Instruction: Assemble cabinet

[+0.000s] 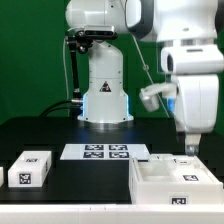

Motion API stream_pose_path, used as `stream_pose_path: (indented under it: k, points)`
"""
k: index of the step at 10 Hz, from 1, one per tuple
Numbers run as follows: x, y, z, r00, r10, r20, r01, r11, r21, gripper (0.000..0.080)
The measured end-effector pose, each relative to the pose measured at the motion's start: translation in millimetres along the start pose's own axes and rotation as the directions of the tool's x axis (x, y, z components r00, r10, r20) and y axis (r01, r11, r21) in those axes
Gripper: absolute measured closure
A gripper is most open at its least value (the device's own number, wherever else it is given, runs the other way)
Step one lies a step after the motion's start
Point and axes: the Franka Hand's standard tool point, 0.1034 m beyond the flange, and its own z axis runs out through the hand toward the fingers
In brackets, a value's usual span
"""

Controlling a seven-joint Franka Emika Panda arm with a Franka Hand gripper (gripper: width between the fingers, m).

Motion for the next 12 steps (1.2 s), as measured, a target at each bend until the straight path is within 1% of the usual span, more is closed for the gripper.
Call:
stream_pose_path:
  k: [1, 3, 4, 5, 6, 7, 8, 9, 12]
  points:
    - [-1.1, -0.3, 1.9, 1.000, 0.002, 0.000, -0.002, 1.000, 0.004, 0.0152]
    - [-1.4, -0.5, 2.4, 1.000, 0.003, 0.000, -0.003, 1.000, 0.005, 0.0150]
    - [-0.9, -5.5, 4.1, 1.000, 0.011, 0.001, -0.011, 1.000, 0.007, 0.0150]
    - [-0.8, -23.5, 9.0, 1.000, 0.009, 0.007, -0.009, 1.000, 0.024, 0.0150]
    - [-1.3, -45.2, 14.0, 1.000, 0.012, 0.012, -0.012, 0.999, 0.038, 0.0150]
    - [-5.8, -64.1, 15.5, 1.000, 0.008, 0.014, -0.009, 0.999, 0.038, 0.0150]
    - [-10.5, -73.2, 14.6, 1.000, 0.013, 0.015, -0.013, 0.999, 0.034, 0.0150]
    - [-10.5, -71.6, 14.8, 1.000, 0.013, 0.016, -0.014, 0.999, 0.036, 0.0150]
    - [-10.3, -73.0, 16.9, 1.000, 0.013, 0.014, -0.013, 0.999, 0.038, 0.0150]
